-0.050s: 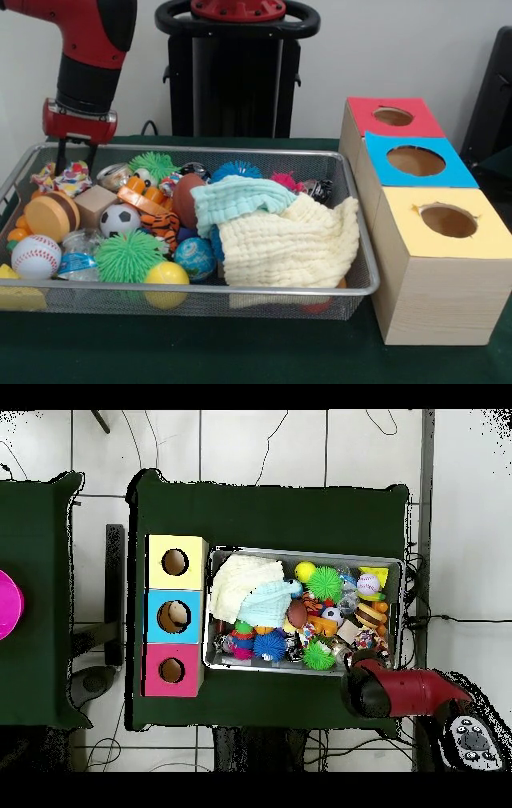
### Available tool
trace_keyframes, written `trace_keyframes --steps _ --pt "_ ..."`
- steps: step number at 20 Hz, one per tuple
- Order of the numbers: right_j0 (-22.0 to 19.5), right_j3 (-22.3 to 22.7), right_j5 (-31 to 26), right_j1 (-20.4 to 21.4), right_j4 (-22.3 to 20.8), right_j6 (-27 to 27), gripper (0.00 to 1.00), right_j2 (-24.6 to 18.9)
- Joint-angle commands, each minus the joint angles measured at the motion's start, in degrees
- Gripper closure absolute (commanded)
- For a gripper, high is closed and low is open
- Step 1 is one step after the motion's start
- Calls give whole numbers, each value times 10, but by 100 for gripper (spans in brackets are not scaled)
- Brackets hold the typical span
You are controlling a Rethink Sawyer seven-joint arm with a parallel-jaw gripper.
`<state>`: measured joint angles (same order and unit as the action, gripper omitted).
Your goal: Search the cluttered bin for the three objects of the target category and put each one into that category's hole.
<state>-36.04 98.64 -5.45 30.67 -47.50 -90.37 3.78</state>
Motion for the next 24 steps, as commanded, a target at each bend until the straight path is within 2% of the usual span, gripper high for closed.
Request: trace_keyframes --steps 1,9,12,15,17,18,20,24 --pt "2 6 -10 -43 -11 -51 100 -3" --pt "8 9 28 -46 -21 -56 100 6" --pt "0 14 36 -45 -16 -57 100 -5" --pt "-60 59 60 -22 -24 -47 100 -70" --pt "-138 104 76 -5 -37 -45 100 -155" --pt "-155 113 118 -27 -55 -64 100 -172" --pt "-208 143 146 -28 -76 -81 100 -231" --pt "-257 168 165 -36 -81 -100 100 -288"
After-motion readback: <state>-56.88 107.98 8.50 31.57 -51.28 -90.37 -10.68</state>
